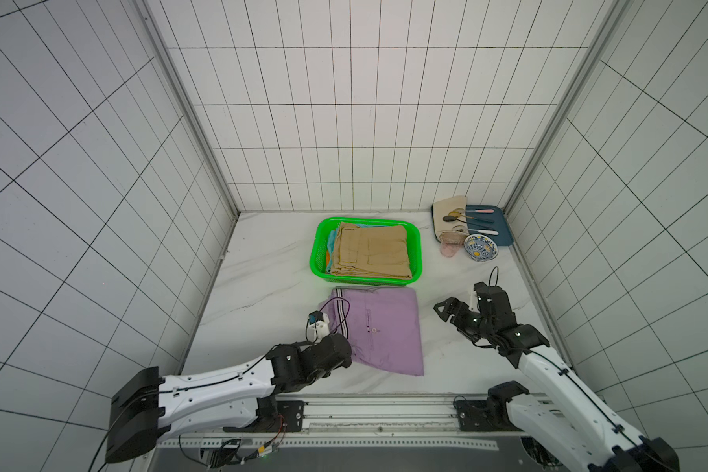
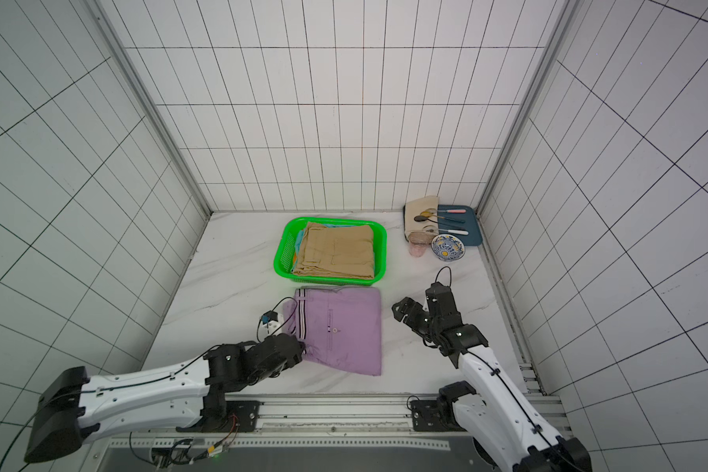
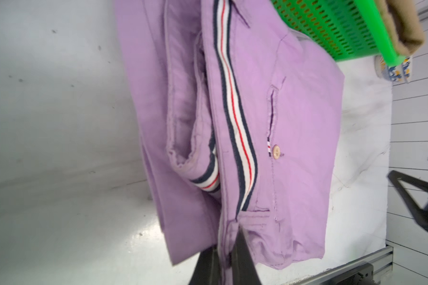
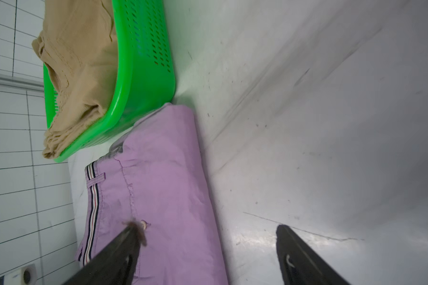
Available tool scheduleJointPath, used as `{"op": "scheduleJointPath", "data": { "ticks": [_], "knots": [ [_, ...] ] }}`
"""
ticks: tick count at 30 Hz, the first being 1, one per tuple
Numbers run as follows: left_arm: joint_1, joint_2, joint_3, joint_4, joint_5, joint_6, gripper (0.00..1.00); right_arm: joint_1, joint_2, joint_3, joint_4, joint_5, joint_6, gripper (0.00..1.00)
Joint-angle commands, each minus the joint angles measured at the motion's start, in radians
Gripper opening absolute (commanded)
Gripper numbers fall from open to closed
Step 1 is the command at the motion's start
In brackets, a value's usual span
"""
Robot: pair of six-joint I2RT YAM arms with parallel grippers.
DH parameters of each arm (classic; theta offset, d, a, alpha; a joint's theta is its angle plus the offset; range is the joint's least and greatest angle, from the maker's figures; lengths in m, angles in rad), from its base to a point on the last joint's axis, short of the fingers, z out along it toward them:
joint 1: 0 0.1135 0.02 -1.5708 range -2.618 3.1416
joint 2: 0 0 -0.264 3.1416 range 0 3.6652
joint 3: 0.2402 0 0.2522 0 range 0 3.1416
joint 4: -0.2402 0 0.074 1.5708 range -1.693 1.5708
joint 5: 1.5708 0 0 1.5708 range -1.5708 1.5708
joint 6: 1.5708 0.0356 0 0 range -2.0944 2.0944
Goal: Put the folded long pants in the basket
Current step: Move the long pant to the center of the board, then pick up the long pant at the center of the board.
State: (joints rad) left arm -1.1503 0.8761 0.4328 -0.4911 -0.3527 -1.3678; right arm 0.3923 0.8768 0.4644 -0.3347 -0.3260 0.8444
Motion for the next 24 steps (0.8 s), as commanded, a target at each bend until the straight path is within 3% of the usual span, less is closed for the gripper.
{"op": "scheduleJointPath", "data": {
  "ticks": [1, 7, 8, 13, 19, 22, 24],
  "knots": [
    [0.005, -0.078, -0.071, 0.026, -0.088, -0.011, 0.0, 0.037, 0.1, -0.042, 0.2, -0.158, 0.069, 0.89],
    [0.009, -0.075, -0.02, -0.068, -0.109, 0.007, 0.02, 0.164, 0.309, 0.011, 0.303, -0.15, 0.05, 0.89],
    [0.009, -0.065, -0.005, -0.088, -0.111, 0.01, 0.08, 0.181, 0.339, 0.019, 0.321, -0.148, 0.052, 0.88],
    [0.023, -0.021, 0.012, -0.107, -0.103, 0.006, 0.59, 0.218, 0.452, 0.049, 0.372, -0.128, 0.067, 0.87],
    [0.061, -0.012, 0.042, -0.142, -0.056, 0.046, 0.73, 0.229, 0.576, 0.062, 0.461, -0.13, 0.08, 0.8],
    [0.104, -0.032, 0.064, -0.208, -0.049, 0.083, 0.75, 0.231, 0.623, 0.077, 0.475, -0.131, 0.072, 0.65],
    [0.157, -0.058, 0.07, -0.245, -0.032, 0.123, 0.84, 0.232, 0.644, 0.082, 0.482, -0.13, 0.067, 0.45]
  ]
}}
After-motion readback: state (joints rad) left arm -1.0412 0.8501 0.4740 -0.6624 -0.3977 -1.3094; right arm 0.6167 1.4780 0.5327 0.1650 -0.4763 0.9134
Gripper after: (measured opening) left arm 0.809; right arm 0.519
